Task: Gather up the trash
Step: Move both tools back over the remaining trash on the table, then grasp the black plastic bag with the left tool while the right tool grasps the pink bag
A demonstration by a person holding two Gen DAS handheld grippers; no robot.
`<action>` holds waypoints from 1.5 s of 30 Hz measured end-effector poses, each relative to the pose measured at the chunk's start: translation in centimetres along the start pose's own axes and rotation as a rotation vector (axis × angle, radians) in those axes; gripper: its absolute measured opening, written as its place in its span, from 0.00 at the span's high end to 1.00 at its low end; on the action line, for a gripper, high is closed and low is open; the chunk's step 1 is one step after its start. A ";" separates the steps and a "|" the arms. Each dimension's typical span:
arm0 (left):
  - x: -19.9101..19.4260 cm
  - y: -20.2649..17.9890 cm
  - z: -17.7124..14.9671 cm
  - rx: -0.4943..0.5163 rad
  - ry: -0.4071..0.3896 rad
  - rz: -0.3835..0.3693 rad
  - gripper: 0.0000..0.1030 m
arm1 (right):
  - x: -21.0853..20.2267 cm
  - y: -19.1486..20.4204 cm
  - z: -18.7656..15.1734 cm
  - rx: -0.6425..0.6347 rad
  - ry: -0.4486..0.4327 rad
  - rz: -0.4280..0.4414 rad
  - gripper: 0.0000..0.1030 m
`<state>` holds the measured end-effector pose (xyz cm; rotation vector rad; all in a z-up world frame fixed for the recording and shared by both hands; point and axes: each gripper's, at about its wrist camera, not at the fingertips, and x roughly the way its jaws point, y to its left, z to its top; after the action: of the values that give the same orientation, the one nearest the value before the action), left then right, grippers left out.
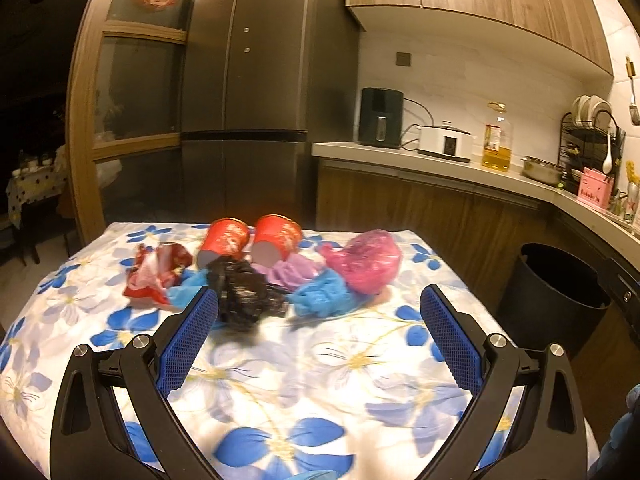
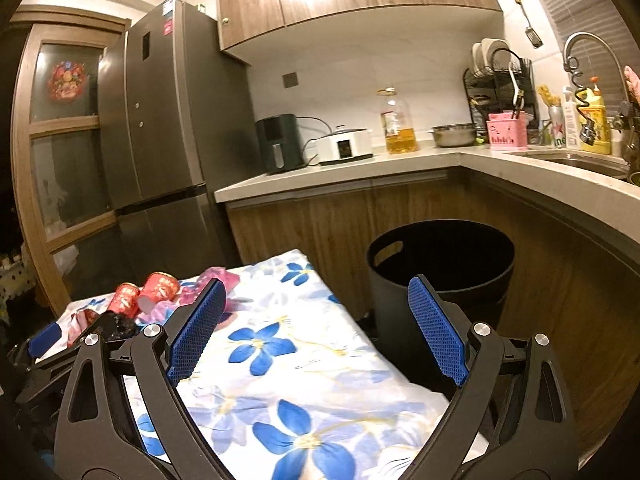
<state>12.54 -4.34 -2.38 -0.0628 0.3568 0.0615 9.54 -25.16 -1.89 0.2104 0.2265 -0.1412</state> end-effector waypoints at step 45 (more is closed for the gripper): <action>8.4 8.2 0.5 -0.122 0.098 -0.025 0.90 | 14.8 10.7 -2.8 -0.080 0.139 0.092 0.15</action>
<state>20.02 4.29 -5.26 -0.1916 0.4504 0.0560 24.95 -15.84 -6.00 0.1513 0.3596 -0.0258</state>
